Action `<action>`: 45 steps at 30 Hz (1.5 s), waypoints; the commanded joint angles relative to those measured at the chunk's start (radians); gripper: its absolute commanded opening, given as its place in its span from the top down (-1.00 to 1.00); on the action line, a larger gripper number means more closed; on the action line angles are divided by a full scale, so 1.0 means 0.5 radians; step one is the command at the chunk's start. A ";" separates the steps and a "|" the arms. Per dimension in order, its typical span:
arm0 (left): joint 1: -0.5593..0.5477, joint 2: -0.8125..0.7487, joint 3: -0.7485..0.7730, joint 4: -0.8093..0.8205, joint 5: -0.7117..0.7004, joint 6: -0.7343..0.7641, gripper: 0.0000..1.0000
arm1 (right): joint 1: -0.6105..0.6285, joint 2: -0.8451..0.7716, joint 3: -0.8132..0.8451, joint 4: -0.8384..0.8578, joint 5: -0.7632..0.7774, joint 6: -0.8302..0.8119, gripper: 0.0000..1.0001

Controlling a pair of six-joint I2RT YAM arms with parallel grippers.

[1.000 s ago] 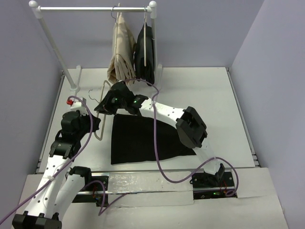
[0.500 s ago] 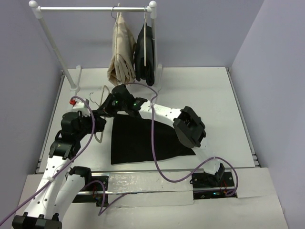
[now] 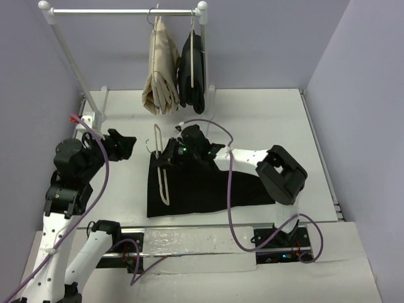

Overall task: Place the trousers on the hanger
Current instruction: Pick up the hanger from the clothesline, then place the trousers on the hanger.

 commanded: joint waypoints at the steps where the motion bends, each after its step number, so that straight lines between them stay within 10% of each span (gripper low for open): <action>1: 0.065 0.332 0.257 -0.175 -0.038 -0.108 -0.31 | 0.012 -0.183 -0.188 0.437 -0.120 -0.073 1.00; 9: 0.547 1.391 0.657 -0.655 0.521 -0.007 -0.24 | 0.012 -0.247 -0.498 0.921 -0.160 -0.030 1.00; 45: 0.216 2.285 0.010 -0.201 0.683 -0.007 -0.35 | 0.085 0.348 -0.836 1.785 0.091 0.387 1.00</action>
